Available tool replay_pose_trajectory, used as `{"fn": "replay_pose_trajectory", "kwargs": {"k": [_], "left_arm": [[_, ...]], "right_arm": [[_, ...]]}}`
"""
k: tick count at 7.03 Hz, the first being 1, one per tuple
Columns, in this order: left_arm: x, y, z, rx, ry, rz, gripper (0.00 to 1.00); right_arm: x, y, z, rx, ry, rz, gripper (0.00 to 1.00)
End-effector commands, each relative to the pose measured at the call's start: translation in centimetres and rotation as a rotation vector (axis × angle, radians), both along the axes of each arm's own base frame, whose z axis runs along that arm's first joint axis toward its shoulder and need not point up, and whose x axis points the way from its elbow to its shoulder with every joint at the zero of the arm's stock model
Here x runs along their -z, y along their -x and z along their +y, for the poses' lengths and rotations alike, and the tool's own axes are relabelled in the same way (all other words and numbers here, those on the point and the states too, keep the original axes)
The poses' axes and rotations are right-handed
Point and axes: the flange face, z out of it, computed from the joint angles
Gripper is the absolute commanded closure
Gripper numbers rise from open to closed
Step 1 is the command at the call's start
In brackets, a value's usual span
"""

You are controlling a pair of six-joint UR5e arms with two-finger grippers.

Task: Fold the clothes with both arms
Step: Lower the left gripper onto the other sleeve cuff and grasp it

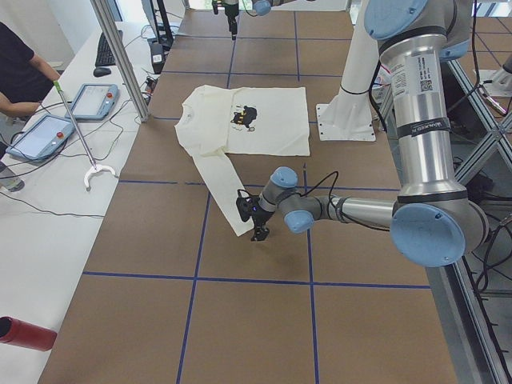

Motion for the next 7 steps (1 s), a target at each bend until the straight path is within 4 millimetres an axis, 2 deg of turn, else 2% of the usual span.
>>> {"fn": "replay_pose_trajectory", "kwargs": {"k": [1,6,7], "left_arm": [[0.0,-0.1,0.0,-0.028,-0.022,-0.016,0.04],[0.3,-1.1,0.2,-0.036,-0.036,-0.018,0.04],[0.4,-1.1,0.2,-0.036,-0.036,-0.018,0.09]], "right_arm": [[0.0,0.0,0.0,0.0,0.0,-0.001,0.0],[0.0,0.0,0.0,0.0,0.001,0.0,0.0],[0.0,0.0,0.0,0.0,0.0,-0.001,0.0]]}}
